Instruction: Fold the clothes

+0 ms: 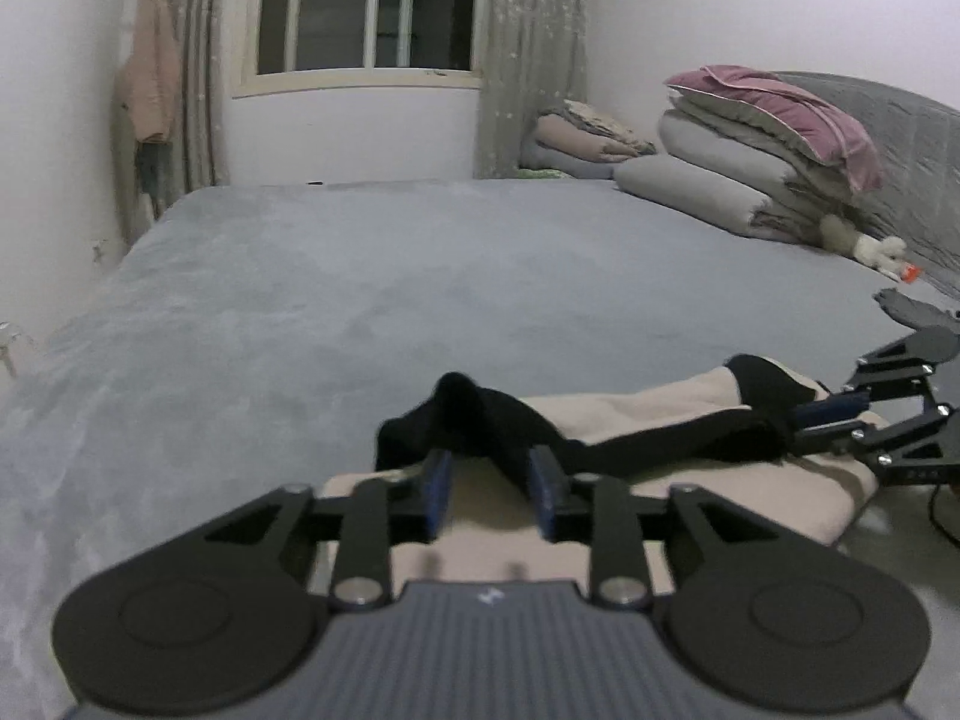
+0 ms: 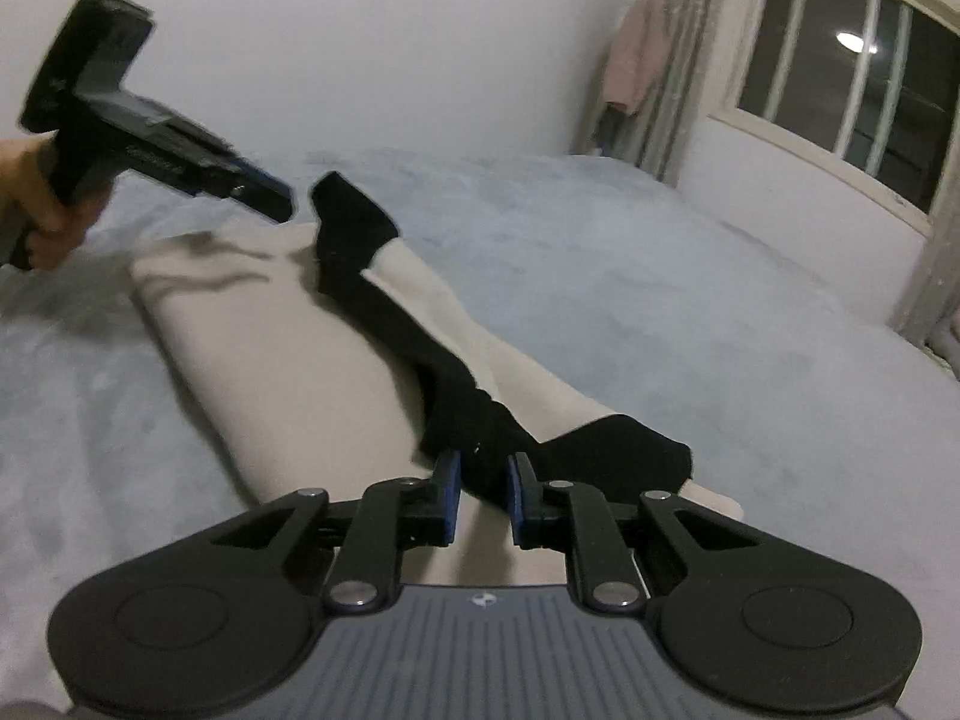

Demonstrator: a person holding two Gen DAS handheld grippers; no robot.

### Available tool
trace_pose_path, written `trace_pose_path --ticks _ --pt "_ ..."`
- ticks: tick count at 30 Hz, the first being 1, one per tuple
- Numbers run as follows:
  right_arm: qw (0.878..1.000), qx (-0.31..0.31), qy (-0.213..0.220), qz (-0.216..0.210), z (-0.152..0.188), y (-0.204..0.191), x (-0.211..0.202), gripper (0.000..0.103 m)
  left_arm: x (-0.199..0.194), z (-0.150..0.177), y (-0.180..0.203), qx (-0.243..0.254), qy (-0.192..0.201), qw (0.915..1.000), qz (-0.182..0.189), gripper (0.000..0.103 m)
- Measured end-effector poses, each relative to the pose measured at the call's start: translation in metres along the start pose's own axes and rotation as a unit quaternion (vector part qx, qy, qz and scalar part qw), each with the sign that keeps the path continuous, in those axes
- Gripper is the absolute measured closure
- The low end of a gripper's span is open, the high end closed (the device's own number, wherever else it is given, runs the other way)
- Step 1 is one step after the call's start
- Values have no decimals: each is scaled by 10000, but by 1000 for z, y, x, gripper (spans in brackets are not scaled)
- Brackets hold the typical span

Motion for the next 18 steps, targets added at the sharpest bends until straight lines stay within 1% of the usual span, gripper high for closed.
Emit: trace_pose_path --ticks 1,2,3,4,6,8,10,11,12,13,14,15,16,17,18 --pt "10000 47 72 39 -2 1 0 78 0 -2 -1 -123 14 9999 15 68" --pt "9998 25 153 91 -3 0 -1 72 0 -4 -3 -249 28 9997 31 62" --pt "9996 2 233 143 -5 -2 -1 61 3 -5 -6 -485 21 9988 114 54" --pt "9994 -37 285 188 -7 -4 -1 54 5 -7 -9 -724 14 9972 199 49" --pt "9991 -187 275 252 -9 -11 5 52 10 -6 -13 -1366 -16 9898 415 35" --pt "9986 -336 265 316 -12 -18 10 52 20 -5 -15 -1741 -122 9831 556 30" --pt "9982 -467 148 348 -10 -23 19 54 36 -6 -11 -1811 -282 9821 429 29" --pt "9982 -489 84 342 -8 -24 23 59 46 -6 -10 -1851 -357 9817 275 32" --pt "9985 -435 57 325 -6 -23 26 76 56 -5 -11 -1950 -407 9798 160 41" --pt "9987 -387 16 342 -5 -22 27 84 66 -4 -11 -2077 -451 9771 112 51" --pt "9985 -381 -16 387 -3 -21 28 85 74 -1 -16 -2300 -518 9718 100 76" --pt "9983 -358 7 451 -4 -18 27 86 82 1 -20 -2523 -585 9658 88 91" --pt "9989 -140 102 443 -6 -11 22 91 88 2 -25 -2783 -601 9586 94 91" --pt "9988 77 198 435 -9 -4 17 93 88 4 -31 -3053 -565 9505 111 93" --pt "9982 294 293 426 -11 3 12 96 80 5 -34 -3212 -502 9455 172 97"
Point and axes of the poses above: each gripper's, at about its wrist camera, not at the fingertips, and x roughly the way its jaws point, y to its right, z to its underside, the point moved 1 cm from there along x, roughly the way its jaws point, and after that the axes turned 9 degrees about y, right-handed, at the moved point
